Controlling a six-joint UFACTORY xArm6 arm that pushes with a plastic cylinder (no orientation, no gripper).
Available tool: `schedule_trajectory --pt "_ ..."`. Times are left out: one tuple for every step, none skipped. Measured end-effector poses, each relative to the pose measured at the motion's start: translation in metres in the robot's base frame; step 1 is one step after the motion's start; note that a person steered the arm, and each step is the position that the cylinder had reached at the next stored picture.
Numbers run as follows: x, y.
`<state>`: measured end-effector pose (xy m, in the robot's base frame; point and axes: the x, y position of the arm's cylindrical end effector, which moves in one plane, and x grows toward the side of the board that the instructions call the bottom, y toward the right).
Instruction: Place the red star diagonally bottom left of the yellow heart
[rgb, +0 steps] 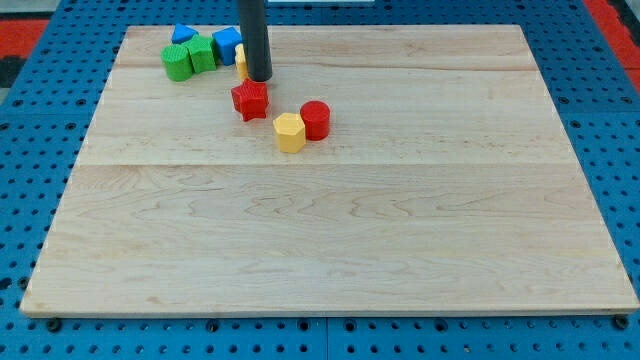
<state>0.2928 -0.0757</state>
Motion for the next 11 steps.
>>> schedule_trajectory --pt "0.034 0.06" --pt "0.07 0.029" --pt "0.04 -0.002" --pt "0.028 -0.011" --pt "0.067 0.021" --pt "0.082 -0.023" --pt "0.057 -0.038" --pt "0.06 -0.048" --pt "0.084 -0.042" --pt "0.076 -0.074" --pt "0.06 -0.093"
